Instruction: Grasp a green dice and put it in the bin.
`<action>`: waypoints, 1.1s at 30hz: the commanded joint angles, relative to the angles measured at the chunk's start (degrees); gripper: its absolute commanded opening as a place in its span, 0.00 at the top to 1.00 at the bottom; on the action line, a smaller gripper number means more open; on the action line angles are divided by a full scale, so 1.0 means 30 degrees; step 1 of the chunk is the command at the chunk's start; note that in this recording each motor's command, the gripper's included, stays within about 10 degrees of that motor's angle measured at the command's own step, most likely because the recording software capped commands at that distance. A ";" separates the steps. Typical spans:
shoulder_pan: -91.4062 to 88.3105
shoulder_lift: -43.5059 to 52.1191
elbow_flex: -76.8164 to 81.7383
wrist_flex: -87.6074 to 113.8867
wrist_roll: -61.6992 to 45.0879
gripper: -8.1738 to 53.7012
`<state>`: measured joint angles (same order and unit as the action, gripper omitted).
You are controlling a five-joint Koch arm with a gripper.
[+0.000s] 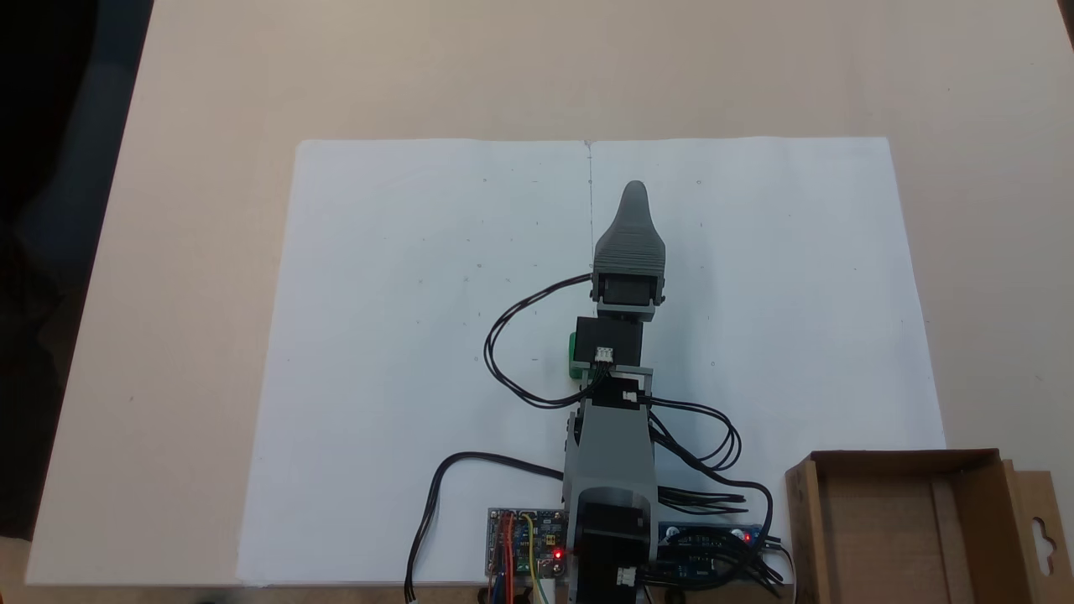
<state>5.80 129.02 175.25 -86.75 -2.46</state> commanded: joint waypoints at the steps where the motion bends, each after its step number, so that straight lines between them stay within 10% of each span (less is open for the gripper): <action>1: 0.0088 0.2109 0.1377 -0.0146 -0.1494 0.14; 33: -0.3721 0.2139 -0.3047 0.6527 -0.1787 0.19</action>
<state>-5.01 129.02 170.51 -72.60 -2.46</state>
